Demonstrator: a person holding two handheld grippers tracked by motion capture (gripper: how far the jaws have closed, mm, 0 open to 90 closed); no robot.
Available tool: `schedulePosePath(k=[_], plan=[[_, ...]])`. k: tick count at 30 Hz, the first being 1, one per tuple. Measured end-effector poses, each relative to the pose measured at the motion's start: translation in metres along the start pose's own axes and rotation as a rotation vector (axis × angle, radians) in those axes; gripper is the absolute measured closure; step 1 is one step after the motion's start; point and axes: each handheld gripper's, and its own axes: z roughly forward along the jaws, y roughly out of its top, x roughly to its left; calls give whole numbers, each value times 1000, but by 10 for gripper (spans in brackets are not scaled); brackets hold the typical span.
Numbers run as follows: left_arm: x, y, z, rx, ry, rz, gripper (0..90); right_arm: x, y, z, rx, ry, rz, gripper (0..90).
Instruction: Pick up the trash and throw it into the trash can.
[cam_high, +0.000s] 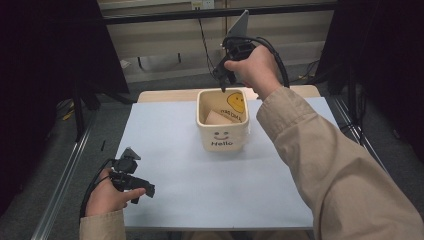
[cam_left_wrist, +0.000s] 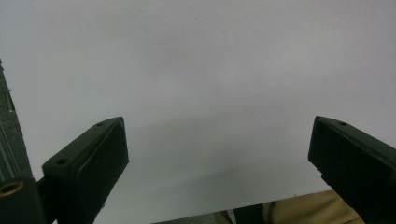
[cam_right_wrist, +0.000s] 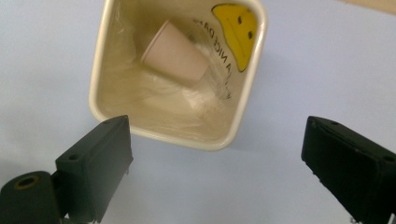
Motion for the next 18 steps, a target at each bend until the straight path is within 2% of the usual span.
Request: schedulePosePath(k=[2, 8, 18], plan=[[0, 0, 0, 1, 0, 1, 48, -2, 0, -9, -5, -13, -4, 85], [-1, 0, 1, 5, -5, 0, 48, -4, 0, -31, -16, -10, -1, 80], [-3, 0, 5, 5, -2, -8, 48, -7, -3, -27, 16, 9, -37, 80]])
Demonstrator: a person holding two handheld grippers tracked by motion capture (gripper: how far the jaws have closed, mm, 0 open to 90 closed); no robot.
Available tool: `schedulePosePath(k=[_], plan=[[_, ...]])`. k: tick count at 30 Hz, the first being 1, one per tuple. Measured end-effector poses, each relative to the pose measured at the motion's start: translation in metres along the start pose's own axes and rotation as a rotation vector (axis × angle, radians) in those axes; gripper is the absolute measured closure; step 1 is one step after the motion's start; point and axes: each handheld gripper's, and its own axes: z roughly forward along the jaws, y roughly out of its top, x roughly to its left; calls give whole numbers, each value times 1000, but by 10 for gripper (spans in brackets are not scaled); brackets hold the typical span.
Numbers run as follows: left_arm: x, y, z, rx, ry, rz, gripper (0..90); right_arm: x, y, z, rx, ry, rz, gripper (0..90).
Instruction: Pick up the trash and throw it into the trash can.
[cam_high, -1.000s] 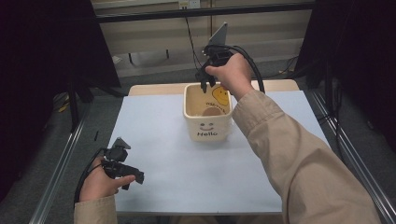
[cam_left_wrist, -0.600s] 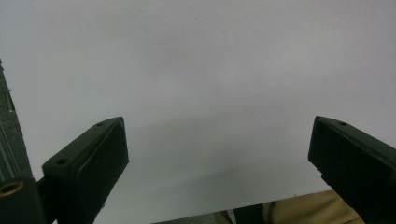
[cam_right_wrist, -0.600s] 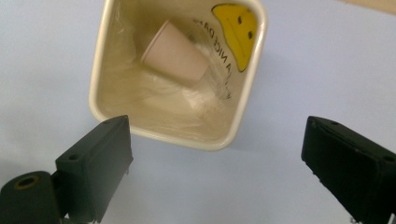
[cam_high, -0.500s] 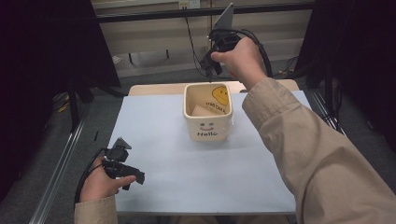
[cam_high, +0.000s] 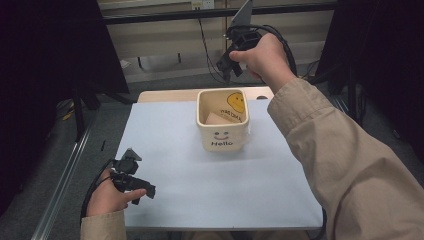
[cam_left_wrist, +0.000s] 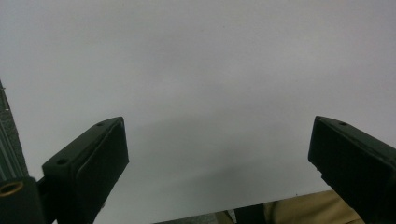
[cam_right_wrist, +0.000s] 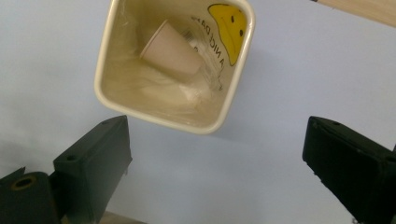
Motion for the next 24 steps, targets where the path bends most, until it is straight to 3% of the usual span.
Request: schedulePosePath(k=[5, 12, 14, 17, 21, 24], plan=[[0, 2, -1, 4, 3, 15, 48, -10, -11, 3, 3, 3, -13, 78], [-1, 1, -2, 5, -12, 3, 48, -34, -37, 9, 2, -1, -27, 75], [-2, 2, -3, 5, -10, 5, 48, -42, -46, 14, 12, 6, -28, 79], [-1, 2, -3, 3, -7, 16, 48, -50, -60, 21, 12, -20, -32, 78], [-2, 3, -3, 5, -7, 12, 47, -61, -77, 34, 19, -4, -34, 79], [-2, 3, -4, 5, -3, 23, 47, -68, -90, 43, 21, -30, -37, 79]])
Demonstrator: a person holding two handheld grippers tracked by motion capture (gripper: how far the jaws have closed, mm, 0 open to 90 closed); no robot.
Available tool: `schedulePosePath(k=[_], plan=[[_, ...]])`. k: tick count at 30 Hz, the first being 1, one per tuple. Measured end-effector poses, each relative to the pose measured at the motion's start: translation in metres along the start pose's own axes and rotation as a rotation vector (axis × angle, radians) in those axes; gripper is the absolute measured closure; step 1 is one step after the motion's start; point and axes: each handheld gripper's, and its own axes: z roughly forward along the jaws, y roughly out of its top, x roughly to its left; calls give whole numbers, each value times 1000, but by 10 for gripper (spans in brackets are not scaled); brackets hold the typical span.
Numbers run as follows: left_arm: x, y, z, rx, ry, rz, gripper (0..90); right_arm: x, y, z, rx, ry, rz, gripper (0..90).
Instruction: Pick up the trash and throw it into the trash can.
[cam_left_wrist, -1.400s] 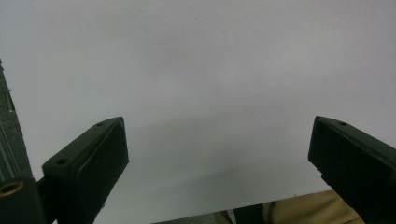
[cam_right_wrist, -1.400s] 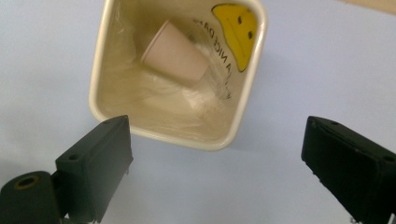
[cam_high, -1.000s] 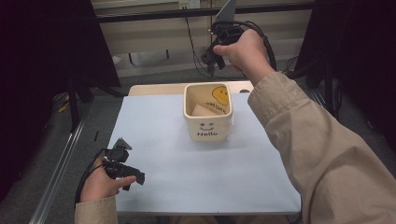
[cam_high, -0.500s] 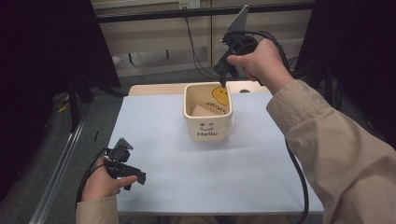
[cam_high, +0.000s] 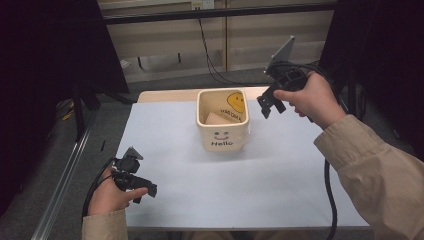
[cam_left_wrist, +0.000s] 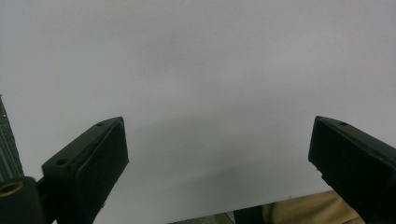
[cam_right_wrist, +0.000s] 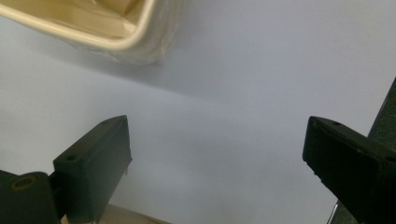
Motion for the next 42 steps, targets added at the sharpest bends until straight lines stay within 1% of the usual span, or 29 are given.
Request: schedulePosePath(k=[3, 7, 8, 10, 11, 12, 13, 15, 16, 17, 18, 20, 21, 22, 24, 26, 27, 28, 29, 31, 32, 33, 34, 35, 36, 37, 39, 41, 42], plan=[[-1, 0, 1, -2, -3, -10, 47, -6, -14, 8, -14, -21, -3, 76], [-1, -1, 0, -7, -3, -8, 47, -16, -34, 22, -6, 25, -14, 78], [-1, -1, 0, -11, -6, -8, 47, -19, -39, 26, -3, 33, -8, 77], [-1, -1, 0, -21, -1, -18, 47, -26, -49, 34, 4, 32, -3, 78], [0, -1, -1, -14, 4, -4, 47, -29, -53, 39, 5, 29, 3, 77], [1, -1, 0, -10, 7, -2, 47, -32, -57, 43, 7, 30, 12, 78], [1, -1, -1, -5, 5, 0, 47, -36, -62, 46, 11, 26, 10, 78], [1, -1, 0, -11, 5, -3, 47, -41, -70, 54, 11, 32, 21, 78], [0, -1, 0, -12, 0, -13, 47, -43, -75, 57, 10, 29, 25, 76], [0, -2, 0, -9, 3, -7, 47, -45, -80, 60, 4, 30, 21, 74], [0, -2, 0, -11, 2, -13, 47, -46, -84, 63, 10, 26, 23, 74], [0, -1, 0, -14, 4, -17, 47, -51, -93, 72, 26, 46, 26, 75], [0, -1, 0, -10, 2, -11, 47, -53, -99, 78, 29, 39, 21, 76], [-1, -2, 1, -20, 3, -21, 47, -54, -102, 82, 31, 31, 23, 76], [-1, -2, 1, -18, 7, -20, 47, -58, -109, 92, 31, 20, 25, 77], [-1, -1, 1, -14, 0, -24, 47, -62, -117, 99, 35, 16, 35, 77], [-1, -1, 0, -8, 0, -14, 47, -63, -120, 103, 38, 7, 36, 78], [-2, -2, 0, -12, 0, -24, 47, -65, -123, 105, 32, -2, 37, 77], [-1, -2, -1, -6, 2, -12, 47, -67, -127, 108, 33, -11, 40, 76], [0, -2, -1, -11, 2, -15, 47, -71, -135, 113, 39, -4, 42, 73], [-1, -2, 0, -19, 3, -28, 47, -73, -140, 116, 36, 5, 44, 72], [0, -2, -1, -9, 0, -21, 47, -75, -145, 119, 39, -1, 50, 72], [1, -2, -1, -7, 1, -24, 47, -77, -150, 122, 50, -10, 60, 72], [1, -2, -1, -6, 7, -12, 47, -79, -154, 126, 54, -18, 59, 72], [0, -2, -1, -8, 2, -24, 47, -80, -159, 131, 56, -21, 59, 73], [0, -2, 0, -9, 2, -21, 47, -80, -163, 136, 73, -27, 64, 75], [-1, -2, 0, -4, 3, -18, 47, -81, -170, 145, 86, -20, 66, 75], [-2, -2, 1, -12, 2, -27, 47, -82, -176, 152, 99, -29, 58, 75], [-2, -1, 1, -2, 5, -13, 47, -81, -178, 154, 103, -28, 66, 74]])
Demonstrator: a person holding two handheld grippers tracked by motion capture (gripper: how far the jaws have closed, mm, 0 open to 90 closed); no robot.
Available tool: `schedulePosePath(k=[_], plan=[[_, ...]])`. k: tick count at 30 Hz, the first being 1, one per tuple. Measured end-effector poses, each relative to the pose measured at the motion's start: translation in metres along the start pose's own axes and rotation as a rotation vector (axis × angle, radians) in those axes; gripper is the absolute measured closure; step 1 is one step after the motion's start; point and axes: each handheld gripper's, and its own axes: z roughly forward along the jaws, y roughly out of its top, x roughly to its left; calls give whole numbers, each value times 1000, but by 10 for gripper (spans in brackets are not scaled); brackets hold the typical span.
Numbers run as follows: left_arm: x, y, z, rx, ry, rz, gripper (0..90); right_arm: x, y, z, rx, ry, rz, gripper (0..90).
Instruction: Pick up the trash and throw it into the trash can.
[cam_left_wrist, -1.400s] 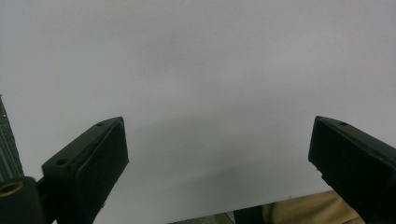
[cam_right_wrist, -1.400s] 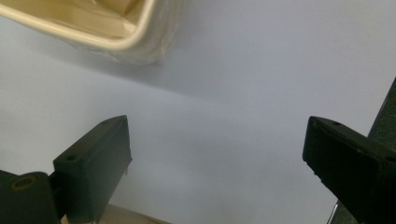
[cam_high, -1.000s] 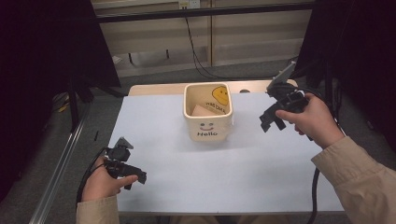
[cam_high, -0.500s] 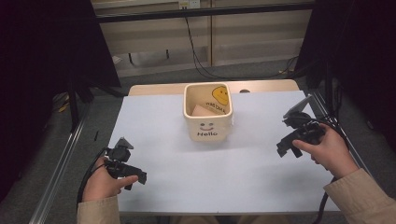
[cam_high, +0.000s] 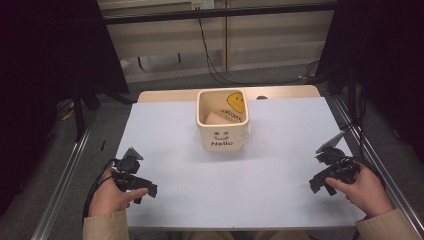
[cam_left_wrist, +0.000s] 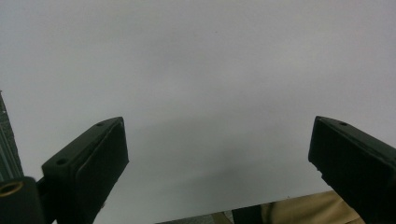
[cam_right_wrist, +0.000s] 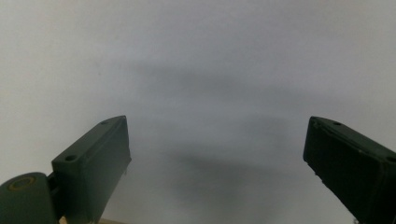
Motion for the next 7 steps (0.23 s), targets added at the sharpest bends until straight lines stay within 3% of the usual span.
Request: schedulePosePath(k=[7], plan=[[-1, 1, 1, 3, -4, -5, 47, -3, -11, 8, -4, -4, 1, 72]])
